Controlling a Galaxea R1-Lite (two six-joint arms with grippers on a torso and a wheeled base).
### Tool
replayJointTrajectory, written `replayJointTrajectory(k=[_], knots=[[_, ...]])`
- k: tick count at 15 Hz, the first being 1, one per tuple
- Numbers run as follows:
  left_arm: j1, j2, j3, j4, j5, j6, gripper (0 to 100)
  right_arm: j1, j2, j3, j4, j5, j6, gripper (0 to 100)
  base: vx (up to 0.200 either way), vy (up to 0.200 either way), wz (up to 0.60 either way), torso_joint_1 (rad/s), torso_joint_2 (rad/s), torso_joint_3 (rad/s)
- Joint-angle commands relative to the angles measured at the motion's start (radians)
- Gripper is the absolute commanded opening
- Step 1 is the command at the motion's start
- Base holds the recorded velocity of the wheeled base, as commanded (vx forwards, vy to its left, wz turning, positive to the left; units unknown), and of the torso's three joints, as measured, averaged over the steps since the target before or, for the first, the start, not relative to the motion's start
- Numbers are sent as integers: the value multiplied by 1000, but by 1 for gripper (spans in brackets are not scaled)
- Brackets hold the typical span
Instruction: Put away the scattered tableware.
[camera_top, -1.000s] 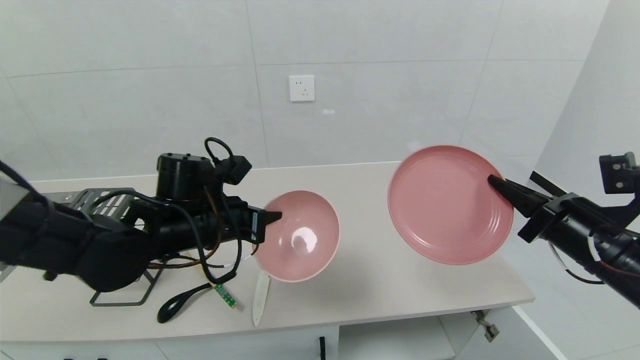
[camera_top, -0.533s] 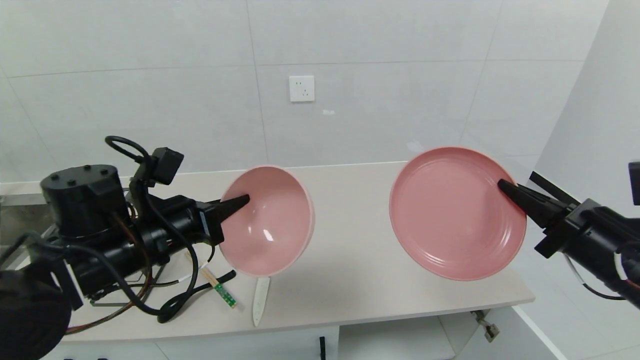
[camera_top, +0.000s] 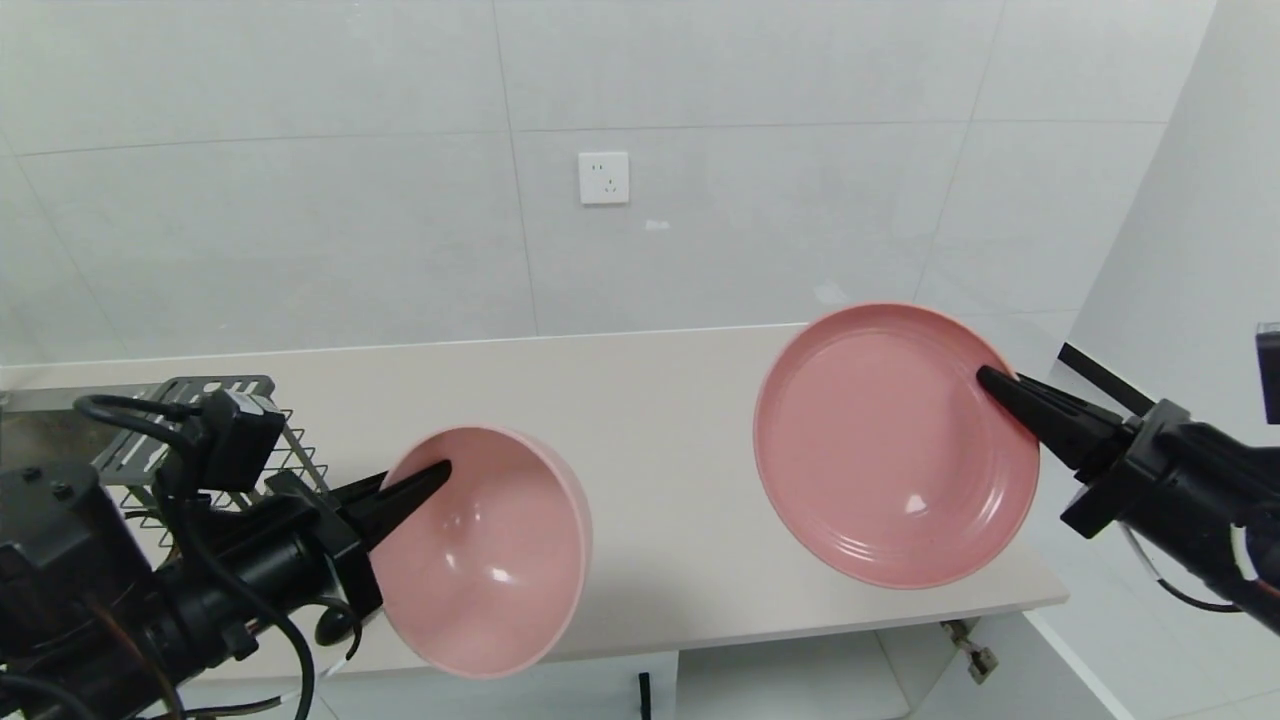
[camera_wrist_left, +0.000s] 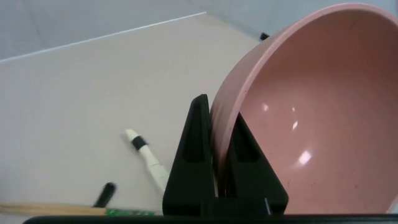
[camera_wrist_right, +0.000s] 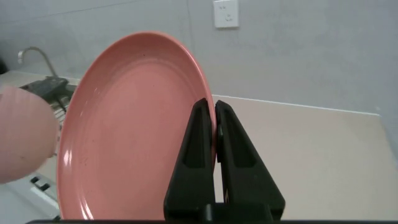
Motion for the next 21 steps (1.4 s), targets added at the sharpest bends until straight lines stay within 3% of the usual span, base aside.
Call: replayJointTrajectory(k=[1, 4, 10, 15, 21], knots=[[37, -12, 44, -36, -7, 30, 0, 37, 37, -14, -1, -2, -3, 0, 0, 0, 0, 0, 0, 0], [36, -50, 72, -80, -7, 30, 0, 40, 46, -10, -1, -2, -7, 0, 0, 0, 0, 0, 0, 0], [10, -150, 70, -80, -7, 32, 0, -3, 93, 7, -1, -2, -133, 0, -200, 0, 0, 4, 2, 3], [-10, -142, 73, -74, -7, 33, 0, -5, 104, 9, -1, -2, -133, 0, 0, 0, 0, -19, 45, 23], [-27, -144, 84, -76, -8, 47, 0, 8, 106, 42, -1, 0, -136, 0, 0, 0, 0, -174, 354, 168]])
